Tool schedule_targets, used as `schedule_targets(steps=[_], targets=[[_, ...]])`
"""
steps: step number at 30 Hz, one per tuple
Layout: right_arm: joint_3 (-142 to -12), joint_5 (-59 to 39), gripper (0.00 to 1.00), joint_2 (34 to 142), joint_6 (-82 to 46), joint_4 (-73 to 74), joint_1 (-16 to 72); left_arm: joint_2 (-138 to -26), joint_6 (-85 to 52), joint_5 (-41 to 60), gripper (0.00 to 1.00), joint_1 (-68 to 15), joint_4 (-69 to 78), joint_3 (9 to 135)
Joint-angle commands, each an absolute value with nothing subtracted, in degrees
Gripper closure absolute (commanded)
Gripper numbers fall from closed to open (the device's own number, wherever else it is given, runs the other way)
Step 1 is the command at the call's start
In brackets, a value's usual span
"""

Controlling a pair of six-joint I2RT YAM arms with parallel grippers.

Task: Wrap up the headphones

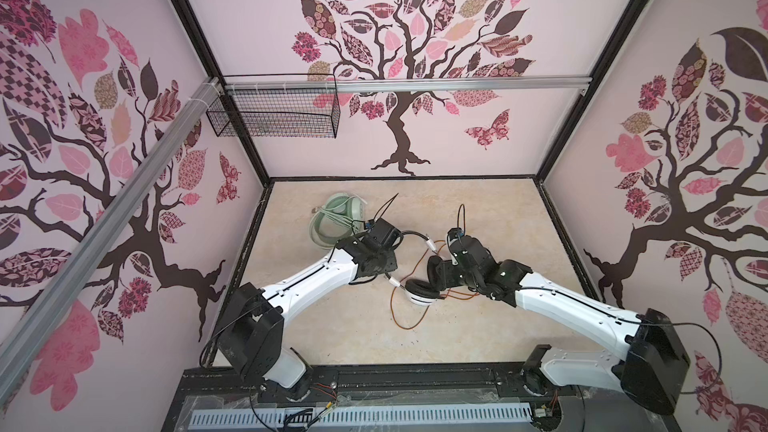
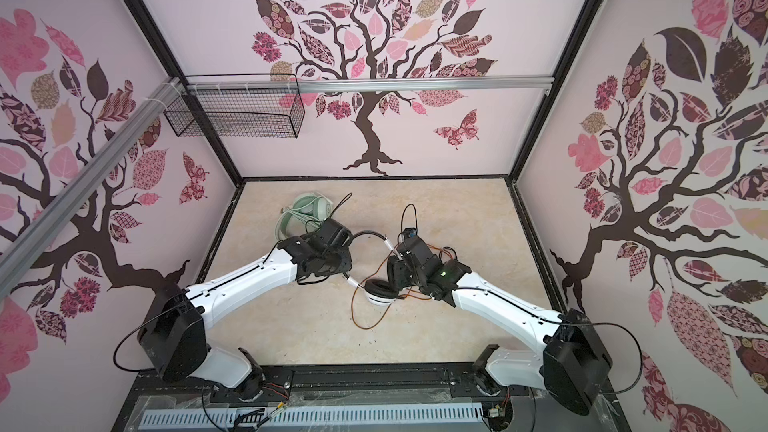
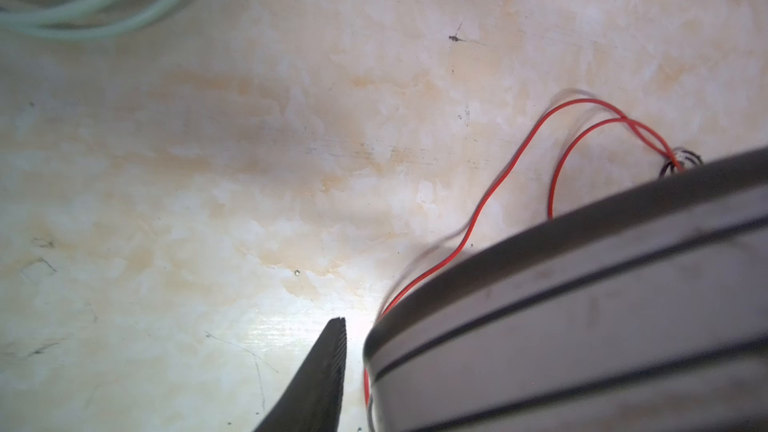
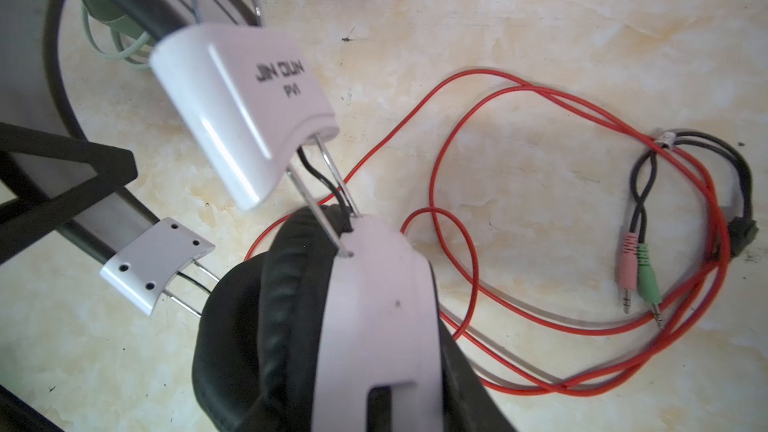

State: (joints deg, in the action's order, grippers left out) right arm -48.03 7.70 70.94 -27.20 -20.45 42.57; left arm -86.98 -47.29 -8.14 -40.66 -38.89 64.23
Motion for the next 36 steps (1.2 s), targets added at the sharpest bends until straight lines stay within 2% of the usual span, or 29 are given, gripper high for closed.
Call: schedule_targets(steps=[1, 4, 11, 20, 28, 33, 36], targets=[[-49.7, 8.2, 0.77, 68.2, -28.3, -18.9, 42.3, -86.8, -47.2, -8.7, 0.67, -40.5, -38.3, 62.3], [-49.9, 8.4, 0.77, 67.9, -28.2, -19.2, 42.1, -86.8, -46.2, -9.3, 0.7, -40.4, -38.7, 62.0], [-51.8, 7.7, 0.77, 68.3, -27.1, -20.3, 41.8, -88.1, -43.0, -12.0, 0.64, -40.5, -41.0, 61.9], [-52.2, 7.3, 0.77, 68.3, -27.4, -19.9, 41.7, -88.5, -42.9, -18.3, 0.66, -42.3, -42.8, 62.7], [-53.6, 6.3, 0.77, 69.9, -27.2, -20.7, 41.5, -86.7, -44.2, -22.6, 0.58, -45.1, -42.1, 62.8], [-54.0, 6.5, 0.77, 69.4, -27.2, -20.9, 41.4, -86.9, -43.8, -22.8, 0.6, -45.1, -42.0, 62.9], [-54.1, 6.3, 0.77, 69.3, -27.3, -21.0, 41.5, -87.3, -43.9, -22.5, 0.65, -45.2, -41.7, 62.8]])
